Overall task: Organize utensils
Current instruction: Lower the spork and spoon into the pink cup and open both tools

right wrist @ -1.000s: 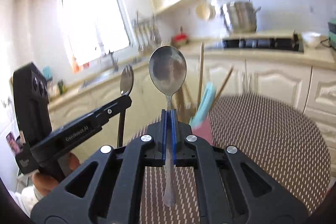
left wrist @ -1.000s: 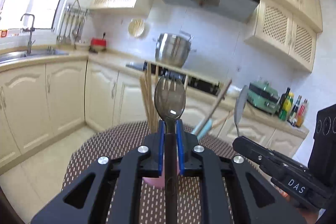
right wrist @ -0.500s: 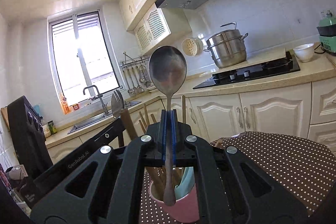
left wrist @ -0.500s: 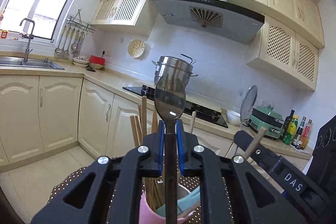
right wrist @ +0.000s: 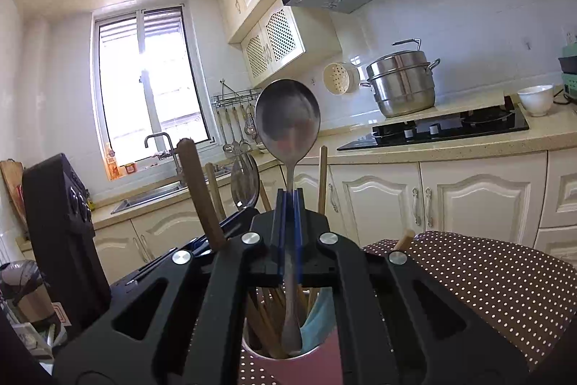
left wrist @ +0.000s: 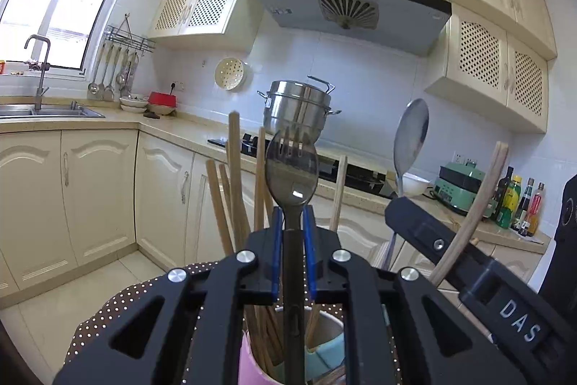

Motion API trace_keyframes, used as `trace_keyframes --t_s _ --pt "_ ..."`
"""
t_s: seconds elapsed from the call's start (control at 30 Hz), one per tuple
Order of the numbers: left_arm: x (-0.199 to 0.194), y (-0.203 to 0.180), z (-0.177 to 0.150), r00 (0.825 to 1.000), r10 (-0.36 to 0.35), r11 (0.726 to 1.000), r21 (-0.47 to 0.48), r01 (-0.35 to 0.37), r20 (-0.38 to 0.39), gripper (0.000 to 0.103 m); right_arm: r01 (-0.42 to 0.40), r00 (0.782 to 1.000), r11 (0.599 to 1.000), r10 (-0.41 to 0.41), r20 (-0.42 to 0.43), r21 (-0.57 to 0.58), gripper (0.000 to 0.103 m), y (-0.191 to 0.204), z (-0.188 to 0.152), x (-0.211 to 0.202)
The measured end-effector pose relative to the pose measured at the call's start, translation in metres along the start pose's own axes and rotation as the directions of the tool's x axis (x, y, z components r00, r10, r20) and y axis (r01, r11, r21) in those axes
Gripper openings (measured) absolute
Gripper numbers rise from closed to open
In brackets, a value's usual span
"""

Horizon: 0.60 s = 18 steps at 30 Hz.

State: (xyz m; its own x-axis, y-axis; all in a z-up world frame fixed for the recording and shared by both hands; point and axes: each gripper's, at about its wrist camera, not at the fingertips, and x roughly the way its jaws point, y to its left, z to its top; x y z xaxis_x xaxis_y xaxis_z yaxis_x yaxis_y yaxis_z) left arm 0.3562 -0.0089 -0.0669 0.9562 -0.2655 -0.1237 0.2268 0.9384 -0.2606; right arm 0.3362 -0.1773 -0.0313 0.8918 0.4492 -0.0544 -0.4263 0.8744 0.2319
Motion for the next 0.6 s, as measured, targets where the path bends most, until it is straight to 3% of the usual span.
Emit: trace_keyframes --t_s 0.23,0.3,0.6 --pt "-0.014 0.004 -0.003 1.000 -0.008 1.000 -0.002 0.008 -0.022 0.015 0.002 1.000 1.000 -0.002 -0.021 -0.014 0.004 0.004 -0.005 -0.003" --pt "-0.019 0.005 -0.003 0.999 -0.008 1.000 -0.008 0.008 -0.031 0.031 0.002 1.000 1.000 -0.002 -0.027 -0.015 0.004 0.004 -0.006 -0.005" --pt "-0.047 0.013 -0.003 0.998 0.045 0.999 -0.006 -0.045 -0.050 0.047 0.013 0.999 1.000 -0.014 -0.050 -0.026 0.005 0.006 -0.009 -0.017"
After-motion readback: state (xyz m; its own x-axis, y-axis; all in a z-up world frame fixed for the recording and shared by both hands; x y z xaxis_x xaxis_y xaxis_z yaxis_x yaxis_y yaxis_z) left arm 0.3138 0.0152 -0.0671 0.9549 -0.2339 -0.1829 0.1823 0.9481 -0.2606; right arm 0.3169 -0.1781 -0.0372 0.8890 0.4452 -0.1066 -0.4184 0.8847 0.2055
